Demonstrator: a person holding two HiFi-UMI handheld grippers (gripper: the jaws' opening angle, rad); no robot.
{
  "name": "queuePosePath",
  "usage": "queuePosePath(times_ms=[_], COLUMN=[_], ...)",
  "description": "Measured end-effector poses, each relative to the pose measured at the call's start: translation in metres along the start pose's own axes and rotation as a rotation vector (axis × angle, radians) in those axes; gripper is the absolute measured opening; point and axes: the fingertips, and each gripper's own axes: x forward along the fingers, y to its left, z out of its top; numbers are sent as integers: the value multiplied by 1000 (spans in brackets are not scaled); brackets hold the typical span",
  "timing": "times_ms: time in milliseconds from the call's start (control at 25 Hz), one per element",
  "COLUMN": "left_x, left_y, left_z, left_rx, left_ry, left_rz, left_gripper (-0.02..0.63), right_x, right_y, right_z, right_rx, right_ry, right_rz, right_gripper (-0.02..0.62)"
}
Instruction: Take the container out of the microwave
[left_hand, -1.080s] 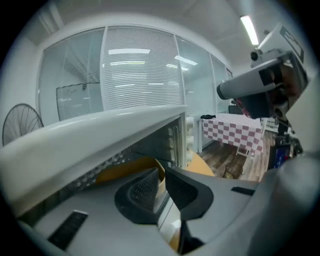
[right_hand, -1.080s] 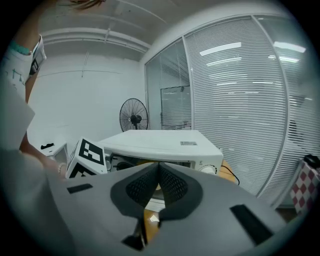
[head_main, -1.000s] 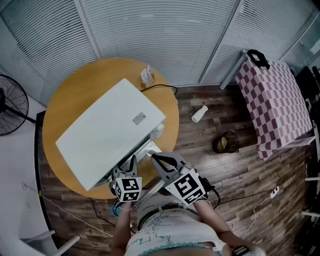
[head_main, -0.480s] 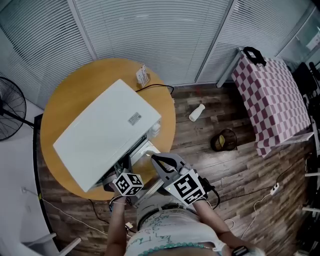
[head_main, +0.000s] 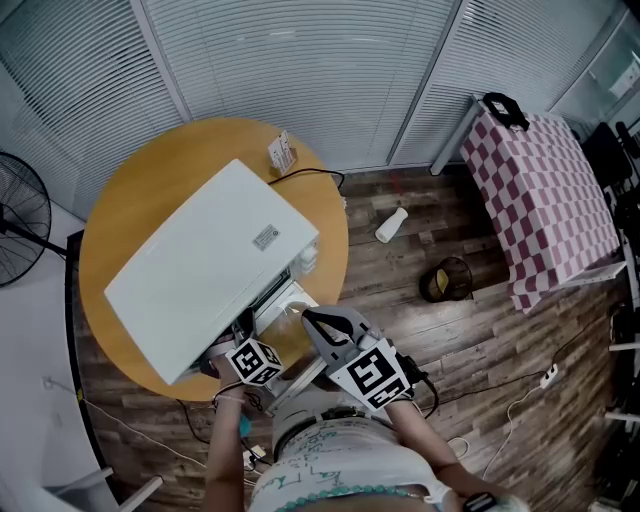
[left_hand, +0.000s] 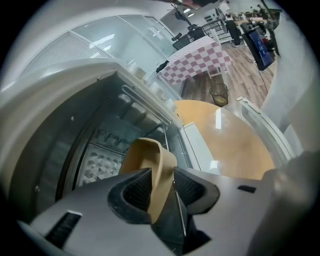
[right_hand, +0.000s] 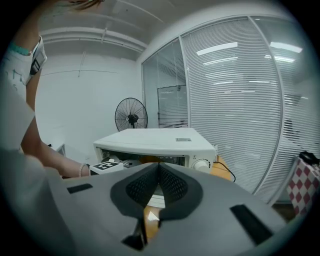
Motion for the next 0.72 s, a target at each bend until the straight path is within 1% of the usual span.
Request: queuePosePath(times_ms=[80,160,400,520,720], left_x=[2,2,2,0,-3], left_y=[-1,-1,-2,-3,-4], left_z=[-3,-5,-4,-2,1], left_rx=[37,52,49,21,4], left_ry=[19,25,21,13,16], left_rz=[-2,-12,-46,-65,-84], left_gripper=[144,135,70,46,23], right_x=[0,-1,-1,-2,-3], right_y=[0,0,-2,-2,-3], right_z=[-1,-1,-1,0,1], right_rx=[1,2,0,0,1], right_ry=[1,4,6,3,-1], right_rz=[3,4,-1,-2,-2], right_gripper=[-6,-5,-6,-5,-5])
